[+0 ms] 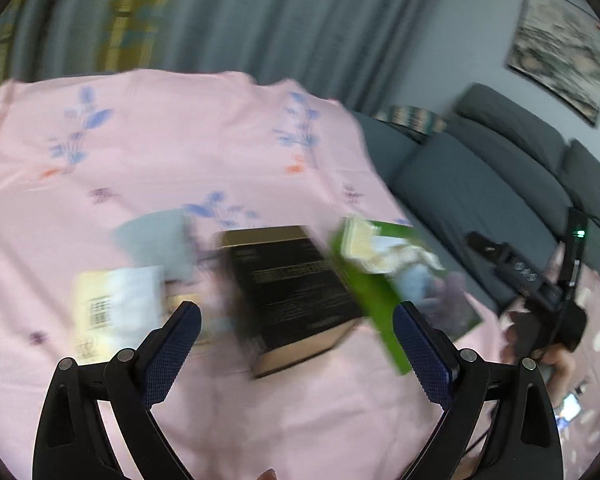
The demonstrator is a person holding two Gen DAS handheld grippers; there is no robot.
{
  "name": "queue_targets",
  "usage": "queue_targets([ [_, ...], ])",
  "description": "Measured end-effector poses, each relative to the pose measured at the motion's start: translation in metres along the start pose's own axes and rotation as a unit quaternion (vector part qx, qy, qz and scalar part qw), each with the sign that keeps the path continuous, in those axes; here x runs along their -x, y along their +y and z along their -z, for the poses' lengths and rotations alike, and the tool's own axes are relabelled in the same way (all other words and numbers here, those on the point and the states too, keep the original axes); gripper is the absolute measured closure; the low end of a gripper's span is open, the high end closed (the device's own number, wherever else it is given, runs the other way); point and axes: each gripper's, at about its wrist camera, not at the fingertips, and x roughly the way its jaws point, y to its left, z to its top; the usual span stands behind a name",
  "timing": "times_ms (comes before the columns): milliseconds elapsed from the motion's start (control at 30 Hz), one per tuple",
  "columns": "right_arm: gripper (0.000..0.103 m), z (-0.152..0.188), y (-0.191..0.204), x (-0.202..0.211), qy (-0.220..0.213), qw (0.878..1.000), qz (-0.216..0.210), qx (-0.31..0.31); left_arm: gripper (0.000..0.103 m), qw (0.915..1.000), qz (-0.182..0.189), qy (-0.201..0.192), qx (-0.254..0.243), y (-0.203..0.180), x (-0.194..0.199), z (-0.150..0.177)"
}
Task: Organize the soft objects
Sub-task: 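Move the right gripper to the yellow tissue pack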
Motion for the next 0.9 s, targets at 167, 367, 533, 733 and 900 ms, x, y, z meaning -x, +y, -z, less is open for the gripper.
queue_targets([
  [167, 0.001, 0.007, 0.033, 0.005, 0.001, 0.999, -0.012, 0.033, 0.006, 0.9973, -0.045, -0.021, 0.054, 0.063, 0.031, 0.017],
  [367, 0.002, 0.021, 0.079, 0.005, 0.036, 0.993, -0.077, 0.076, 0.006, 0.9894, -0.096, -0.022, 0.107, 0.130, 0.041, 0.047],
  [533, 0.035, 0.042, 0.136, -0.003, 0.095, 0.977, -0.134, 0.138, 0.006, 0.9822, -0.096, -0.017, 0.161, 0.179, 0.039, 0.074],
  [733, 0.058, 0.068, 0.231, -0.056, 0.218, 0.932, -0.128, 0.261, 0.006, 0.9784, -0.120, -0.006, 0.168, 0.192, 0.036, 0.081],
  [900, 0.058, 0.092, 0.287, -0.100, 0.314, 0.872, -0.086, 0.367, 0.006, 0.9785, -0.118, -0.011, 0.169, 0.196, 0.039, 0.081],
])
